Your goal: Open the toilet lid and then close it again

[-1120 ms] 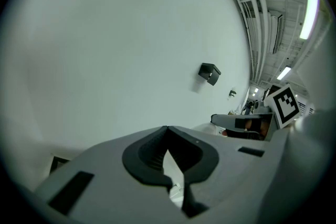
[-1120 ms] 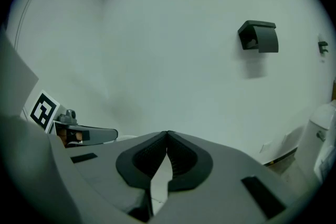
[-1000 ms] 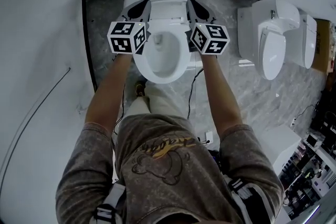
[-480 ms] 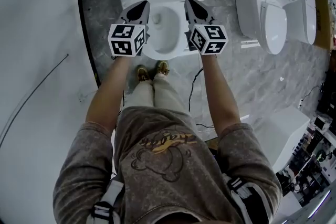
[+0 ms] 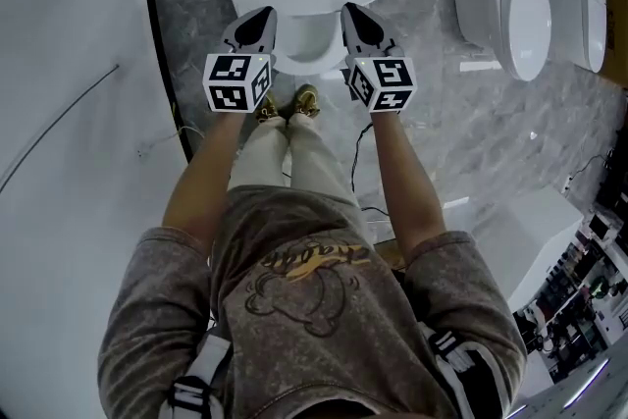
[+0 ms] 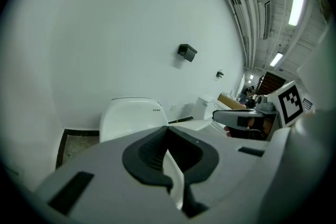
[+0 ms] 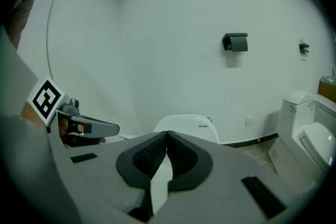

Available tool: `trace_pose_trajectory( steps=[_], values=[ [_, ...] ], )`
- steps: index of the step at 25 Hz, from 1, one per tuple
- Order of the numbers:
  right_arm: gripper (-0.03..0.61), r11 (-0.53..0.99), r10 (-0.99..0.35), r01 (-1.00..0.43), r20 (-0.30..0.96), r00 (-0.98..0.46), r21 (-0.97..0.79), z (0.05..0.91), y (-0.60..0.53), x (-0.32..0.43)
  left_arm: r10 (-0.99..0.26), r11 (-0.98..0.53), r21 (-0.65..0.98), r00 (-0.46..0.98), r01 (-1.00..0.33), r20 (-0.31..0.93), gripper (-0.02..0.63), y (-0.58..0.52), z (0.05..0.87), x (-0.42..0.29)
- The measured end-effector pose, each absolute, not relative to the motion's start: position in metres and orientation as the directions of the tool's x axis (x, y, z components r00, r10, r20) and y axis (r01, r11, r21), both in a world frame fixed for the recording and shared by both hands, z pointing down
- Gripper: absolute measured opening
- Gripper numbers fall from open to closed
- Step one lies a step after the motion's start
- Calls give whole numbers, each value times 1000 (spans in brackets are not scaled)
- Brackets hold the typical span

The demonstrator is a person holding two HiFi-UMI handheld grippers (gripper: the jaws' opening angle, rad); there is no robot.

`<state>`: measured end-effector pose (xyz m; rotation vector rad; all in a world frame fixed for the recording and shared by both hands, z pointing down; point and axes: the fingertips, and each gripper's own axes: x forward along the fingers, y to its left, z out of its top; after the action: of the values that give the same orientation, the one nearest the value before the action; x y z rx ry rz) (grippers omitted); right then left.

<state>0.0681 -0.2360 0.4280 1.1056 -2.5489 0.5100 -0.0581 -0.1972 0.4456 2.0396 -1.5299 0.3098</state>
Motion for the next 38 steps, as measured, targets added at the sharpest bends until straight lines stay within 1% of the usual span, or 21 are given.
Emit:
trace_pose_trajectory(
  steps=[3,7,12,19,25,32,38],
  values=[
    [26,628,-635,-755,438,-636,-186,445,-215,74,-793,-176,299,315,-938,521,8,-177,462,-51],
    [26,594,-628,-773,471,-619,-224,477,-187,88,-755,-176,301,325,-937,569,8,-148,494,-37],
    [26,584,-574,-773,548,-608,-246,532,-152,88,-693,-175,316,345,-932,633,9,-111,546,-23],
    [26,574,-504,-771,623,-598,-276,613,-108,85,-615,-152,341,359,-928,702,9,-67,627,-11],
    [26,587,-451,-761,669,-592,-277,669,-85,85,-584,-124,359,360,-925,728,8,-46,684,-10],
    [26,586,-424,-765,703,-571,-267,727,-75,88,-550,-129,354,364,-926,752,9,-38,742,-6],
    [26,594,-388,-760,733,-559,-265,761,-73,87,-520,-131,347,363,-929,773,8,-42,772,-5]
  ],
)
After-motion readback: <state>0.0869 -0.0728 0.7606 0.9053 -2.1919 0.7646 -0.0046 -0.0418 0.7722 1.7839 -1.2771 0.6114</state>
